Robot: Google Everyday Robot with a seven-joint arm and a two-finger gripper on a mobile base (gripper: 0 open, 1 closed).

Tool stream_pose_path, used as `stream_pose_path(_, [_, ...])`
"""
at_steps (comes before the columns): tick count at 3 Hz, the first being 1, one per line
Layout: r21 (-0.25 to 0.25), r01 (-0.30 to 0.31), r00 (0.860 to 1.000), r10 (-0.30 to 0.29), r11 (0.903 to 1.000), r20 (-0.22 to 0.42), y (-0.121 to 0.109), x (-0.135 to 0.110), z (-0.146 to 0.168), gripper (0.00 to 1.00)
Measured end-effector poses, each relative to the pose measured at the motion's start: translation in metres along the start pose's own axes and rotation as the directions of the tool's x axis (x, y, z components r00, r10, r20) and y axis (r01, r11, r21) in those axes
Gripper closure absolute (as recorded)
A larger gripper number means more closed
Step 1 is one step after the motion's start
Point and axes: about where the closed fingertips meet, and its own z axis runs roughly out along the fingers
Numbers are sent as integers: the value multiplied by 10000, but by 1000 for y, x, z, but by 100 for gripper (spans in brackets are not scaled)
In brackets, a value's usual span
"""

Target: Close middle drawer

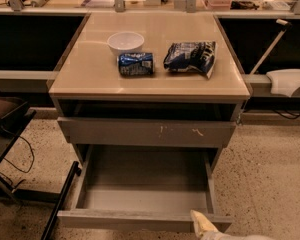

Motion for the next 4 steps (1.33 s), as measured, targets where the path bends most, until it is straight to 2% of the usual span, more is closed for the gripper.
stream_pose_path(1, [-269,93,9998,-98,9996,-199,20,8,29,0])
stream_pose_path(2, [-878,-343,9994,344,9955,-1,29,20,53,0])
stream_pose_path(3, [-1844,-938,9930,1053,9784,534,35,31,77,0])
stream_pose_path(4, [-2139,-1021,9907,1187,9715,660,41,30,85,0])
